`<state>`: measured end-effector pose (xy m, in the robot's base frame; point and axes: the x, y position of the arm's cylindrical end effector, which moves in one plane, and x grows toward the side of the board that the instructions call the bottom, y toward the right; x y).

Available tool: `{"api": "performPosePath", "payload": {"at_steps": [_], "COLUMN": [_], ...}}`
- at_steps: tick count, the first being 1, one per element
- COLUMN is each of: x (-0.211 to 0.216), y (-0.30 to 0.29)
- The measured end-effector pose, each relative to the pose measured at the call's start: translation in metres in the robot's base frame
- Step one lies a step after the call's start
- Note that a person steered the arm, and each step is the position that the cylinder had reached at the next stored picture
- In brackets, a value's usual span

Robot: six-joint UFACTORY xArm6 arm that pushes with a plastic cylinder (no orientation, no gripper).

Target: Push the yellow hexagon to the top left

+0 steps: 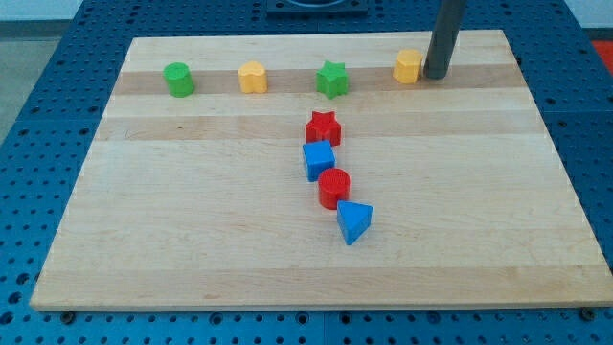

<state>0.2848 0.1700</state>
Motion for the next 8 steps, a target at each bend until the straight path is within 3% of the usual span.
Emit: {"api": "performPosePath", "payload": {"at_steps": [1,4,8], "x": [0.000,-0.009,-0.042], "y": [-0.004,-0.119,-0.121]}}
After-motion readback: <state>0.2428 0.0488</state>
